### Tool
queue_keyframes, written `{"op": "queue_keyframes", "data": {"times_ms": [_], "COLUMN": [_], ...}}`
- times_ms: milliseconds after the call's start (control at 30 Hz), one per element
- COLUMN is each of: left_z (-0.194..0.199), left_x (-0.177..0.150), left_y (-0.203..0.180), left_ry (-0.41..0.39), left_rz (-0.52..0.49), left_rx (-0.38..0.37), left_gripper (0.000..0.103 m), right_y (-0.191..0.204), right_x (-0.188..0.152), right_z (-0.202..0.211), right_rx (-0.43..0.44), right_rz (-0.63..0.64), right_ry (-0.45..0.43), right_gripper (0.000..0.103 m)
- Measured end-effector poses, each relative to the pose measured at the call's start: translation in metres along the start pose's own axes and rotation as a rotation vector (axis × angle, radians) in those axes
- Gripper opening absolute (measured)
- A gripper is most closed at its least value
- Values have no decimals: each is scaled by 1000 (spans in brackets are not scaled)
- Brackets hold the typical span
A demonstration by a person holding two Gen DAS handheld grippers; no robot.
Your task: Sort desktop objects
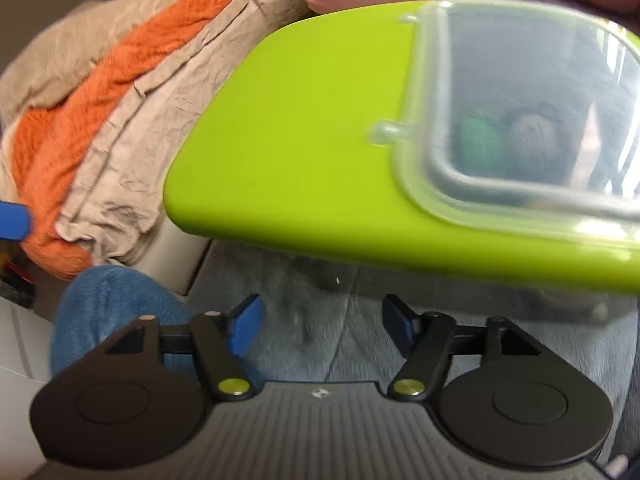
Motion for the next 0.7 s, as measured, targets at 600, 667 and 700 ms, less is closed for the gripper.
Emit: {"op": "queue_keyframes", "data": {"times_ms": [600,667,700], "left_z": [-14,-21,-25], "left_x": [-1,-4,-5], "left_y": [-2,-7,-10], "left_ry": [11,19,23], "left_rz": [-49,-65,-73], "left_rx": [86,105,114], "left_gripper": [103,103,103], "right_y": [-7,-24,-35], "right_x": [23,18,15], "right_z": [16,37,45], "right_rx": [3,-22,-43], "right_rz": [-66,-71,-76], "right_ry": [-17,-16,-7], "right_gripper": [76,76,76]}}
Point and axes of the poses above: each gripper's, at about its wrist camera, not at the fingertips, and z roughly against the way its jaws point, y to its left, x to its top, the point moved 8 cm from there along -z, roughly the way its jaws point, and after that the axes turned 7 degrees about -y, right-handed, at the moved point
